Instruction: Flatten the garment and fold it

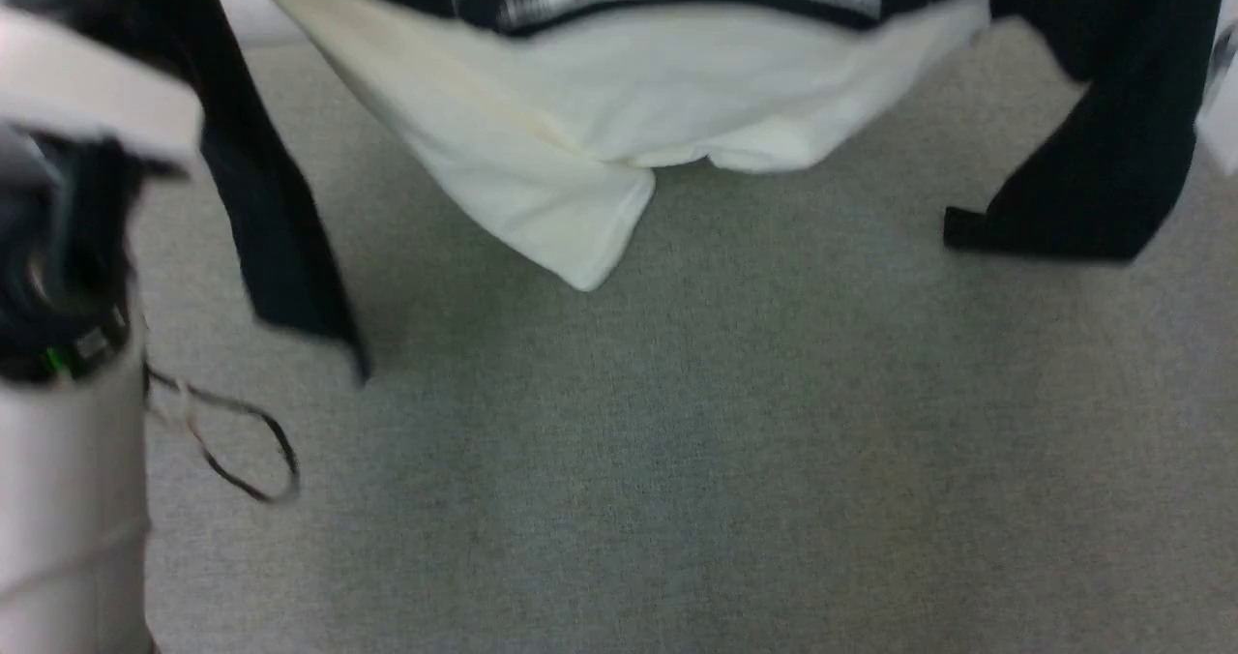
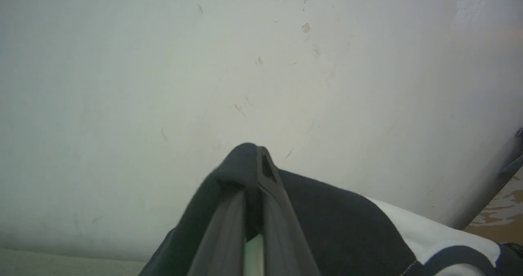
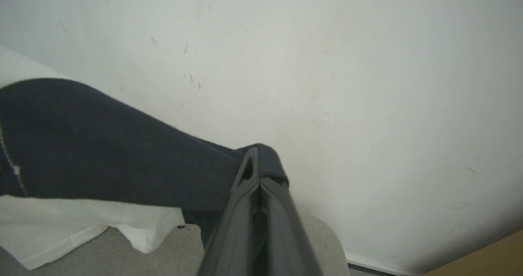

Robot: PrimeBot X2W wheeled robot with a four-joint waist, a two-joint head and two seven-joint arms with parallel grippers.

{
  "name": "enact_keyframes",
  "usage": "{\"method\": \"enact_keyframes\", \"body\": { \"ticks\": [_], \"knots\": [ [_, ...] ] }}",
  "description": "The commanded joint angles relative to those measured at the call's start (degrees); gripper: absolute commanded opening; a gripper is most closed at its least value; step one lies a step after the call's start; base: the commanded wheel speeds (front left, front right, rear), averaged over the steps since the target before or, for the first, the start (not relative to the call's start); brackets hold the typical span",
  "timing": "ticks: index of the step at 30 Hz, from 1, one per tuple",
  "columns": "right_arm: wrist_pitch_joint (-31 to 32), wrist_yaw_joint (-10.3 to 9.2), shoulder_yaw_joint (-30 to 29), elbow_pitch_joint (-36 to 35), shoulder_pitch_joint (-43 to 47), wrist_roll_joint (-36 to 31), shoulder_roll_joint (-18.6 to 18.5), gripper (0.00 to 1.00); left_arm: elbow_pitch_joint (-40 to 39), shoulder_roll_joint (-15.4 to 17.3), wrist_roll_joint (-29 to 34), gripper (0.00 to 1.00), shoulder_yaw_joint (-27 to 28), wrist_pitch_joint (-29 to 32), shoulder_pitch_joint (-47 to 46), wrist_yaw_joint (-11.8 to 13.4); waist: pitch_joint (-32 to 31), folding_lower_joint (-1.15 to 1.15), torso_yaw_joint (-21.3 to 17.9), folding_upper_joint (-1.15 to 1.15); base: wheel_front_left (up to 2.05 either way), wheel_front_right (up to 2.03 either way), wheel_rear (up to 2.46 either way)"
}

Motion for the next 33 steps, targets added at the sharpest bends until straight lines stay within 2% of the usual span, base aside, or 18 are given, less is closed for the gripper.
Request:
{"method": "enact_keyframes", "body": {
  "ticks": [1,5,11,14,15,16,20,24,29,33],
  "knots": [
    [-0.26,-0.06,0.29,0.63,-1.61,-0.16,-0.41,0.00,0.61,0.42,0.45,0.00,0.28,-0.05,-1.78,0.30,5.30,-0.01,-0.48,0.00,0.00,0.00,0.00],
    [-2.07,-0.06,3.68,7.65,-13.86,-0.77,-2.11,0.00,7.65,1.56,2.39,0.00,0.15,0.04,-12.55,1.14,10.07,-0.01,-0.82,0.00,0.00,0.00,0.00],
    [-7.15,-0.06,7.32,17.84,-29.54,-4.55,-4.45,0.00,17.51,2.19,5.08,0.00,1.54,-3.82,-27.57,2.81,16.11,-0.01,-1.28,0.00,0.00,0.00,0.00],
    [-11.10,-0.06,7.01,22.35,-36.37,-6.05,-3.70,0.00,20.56,1.83,5.66,0.00,2.32,-6.64,-33.57,3.21,18.16,-0.01,-1.35,0.00,0.00,0.00,0.00],
    [-14.12,-0.06,5.78,24.95,-40.38,-7.08,-2.54,0.00,21.39,1.36,6.00,0.00,2.44,-8.27,-36.60,3.41,19.17,-0.01,-1.29,0.00,0.00,0.00,0.00],
    [-14.12,-0.06,5.78,24.95,-40.38,-7.08,-2.54,0.00,21.39,1.36,6.00,0.00,2.44,-8.27,-36.60,3.41,19.17,-0.01,-1.29,0.00,0.00,0.00,0.00],
    [-20.42,-0.06,3.23,29.36,-46.58,-9.91,-0.33,0.00,23.36,1.37,5.53,0.00,2.81,-10.12,-41.31,2.20,20.29,-0.01,-1.21,0.00,0.00,0.00,0.00],
    [-23.75,-0.06,2.20,33.59,-48.48,-10.36,1.16,0.00,26.48,1.40,4.93,0.00,3.13,-11.25,-42.14,1.16,20.44,-0.01,-0.61,0.00,0.00,0.00,0.00],
    [-24.97,-0.06,4.66,37.79,-43.56,-7.38,1.85,0.00,30.22,1.73,4.99,0.00,2.19,-11.24,-35.25,-0.18,19.26,-0.01,-0.10,0.00,0.00,0.00,0.00],
    [-24.71,-0.06,8.47,38.83,-36.19,-2.15,1.47,0.00,32.44,5.30,8.30,0.00,-2.41,-7.90,-26.60,-2.87,17.37,-0.01,0.22,0.00,0.00,0.00,0.00]
  ]
}}
